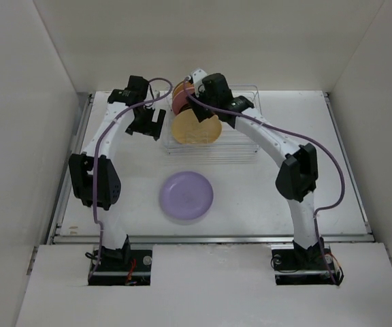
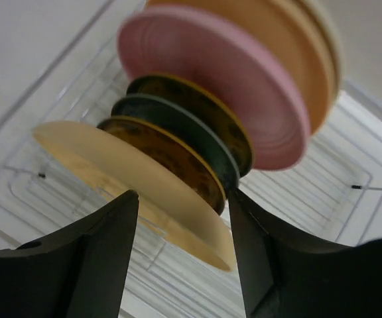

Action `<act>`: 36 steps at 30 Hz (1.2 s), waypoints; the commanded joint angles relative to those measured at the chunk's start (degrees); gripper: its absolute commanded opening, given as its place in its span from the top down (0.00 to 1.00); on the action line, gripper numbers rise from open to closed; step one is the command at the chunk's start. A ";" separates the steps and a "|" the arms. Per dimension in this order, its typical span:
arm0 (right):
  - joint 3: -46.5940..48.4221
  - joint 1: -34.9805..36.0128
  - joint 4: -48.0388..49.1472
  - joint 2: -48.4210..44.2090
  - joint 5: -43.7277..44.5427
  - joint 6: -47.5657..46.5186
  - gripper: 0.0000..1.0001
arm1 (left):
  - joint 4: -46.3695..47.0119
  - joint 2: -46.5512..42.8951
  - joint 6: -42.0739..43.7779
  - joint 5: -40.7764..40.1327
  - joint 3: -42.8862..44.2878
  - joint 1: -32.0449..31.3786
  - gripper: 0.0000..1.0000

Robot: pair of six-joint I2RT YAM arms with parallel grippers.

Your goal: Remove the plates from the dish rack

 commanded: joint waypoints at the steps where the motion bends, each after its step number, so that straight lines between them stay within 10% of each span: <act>1: 5.56 0.57 -4.00 0.93 -6.84 -5.05 0.38 | 0.14 3.47 -4.31 11.03 5.94 1.44 0.02; 8: 3.37 0.57 -2.69 2.33 -7.39 -5.05 0.56 | -0.39 11.56 -8.10 17.47 10.35 2.24 0.09; 13: 2.14 0.57 -1.64 1.73 -1.94 -5.05 0.97 | -1.09 14.73 -8.80 19.75 12.19 2.24 0.19; 22: -6.73 0.57 8.12 -6.09 10.81 -7.42 1.00 | -1.09 15.80 -10.73 22.74 10.17 2.24 0.54; 26: -6.21 0.57 8.83 -8.81 13.44 -7.42 1.00 | -1.70 15.80 -11.96 22.22 9.64 2.24 1.00; 36: -11.30 0.57 13.13 -13.92 16.34 -7.42 1.00 | -0.66 14.13 -18.81 24.15 8.59 2.24 1.00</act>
